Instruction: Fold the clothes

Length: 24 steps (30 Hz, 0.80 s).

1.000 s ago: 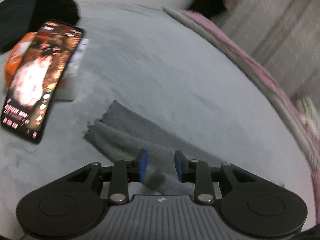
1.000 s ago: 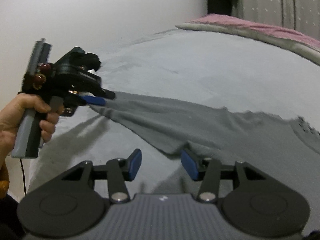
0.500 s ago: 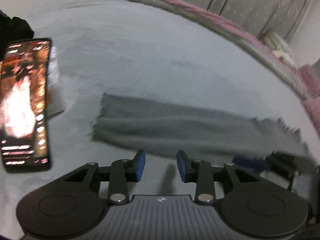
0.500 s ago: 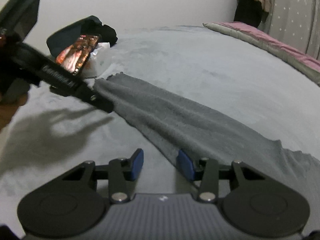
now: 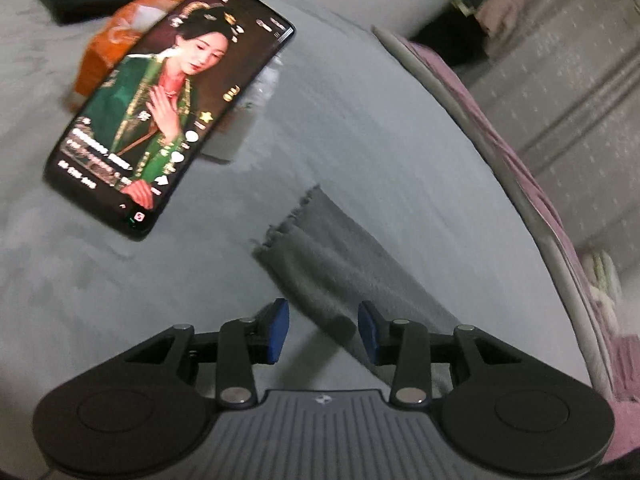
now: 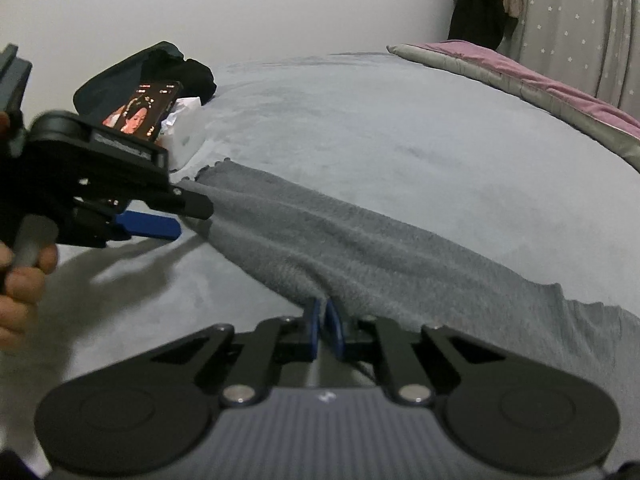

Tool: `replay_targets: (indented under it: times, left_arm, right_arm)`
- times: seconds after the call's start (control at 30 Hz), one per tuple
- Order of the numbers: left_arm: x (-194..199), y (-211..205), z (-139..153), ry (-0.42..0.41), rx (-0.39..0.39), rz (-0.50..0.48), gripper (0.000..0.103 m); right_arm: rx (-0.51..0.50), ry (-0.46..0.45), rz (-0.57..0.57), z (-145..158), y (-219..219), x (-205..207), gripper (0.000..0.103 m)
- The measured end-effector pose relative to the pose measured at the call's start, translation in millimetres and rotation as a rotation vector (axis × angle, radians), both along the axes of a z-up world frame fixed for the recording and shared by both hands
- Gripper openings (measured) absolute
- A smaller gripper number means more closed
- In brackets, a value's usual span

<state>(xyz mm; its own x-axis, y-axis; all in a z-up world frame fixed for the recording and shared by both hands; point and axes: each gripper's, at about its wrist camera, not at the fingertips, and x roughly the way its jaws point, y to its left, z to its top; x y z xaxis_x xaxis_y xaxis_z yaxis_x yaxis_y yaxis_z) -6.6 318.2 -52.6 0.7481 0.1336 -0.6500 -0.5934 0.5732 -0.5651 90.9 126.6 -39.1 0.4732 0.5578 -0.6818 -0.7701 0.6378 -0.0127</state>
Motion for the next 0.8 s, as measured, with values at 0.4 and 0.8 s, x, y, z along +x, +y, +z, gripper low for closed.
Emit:
replay_targets:
  times: [0.4, 0.8]
  left_arm:
    - [7.0, -21.2, 7.5, 0.142, 0.153, 0.087, 0.009]
    - [12.6, -48.5, 27.4, 0.157, 0.148, 0.128, 0.051]
  right_arm:
    - [-0.009, 0.047, -0.015, 6.3, -6.3, -7.4, 0.014]
    - [0.037, 0.046, -0.157, 32.7, -49.4, -20.1, 0.078]
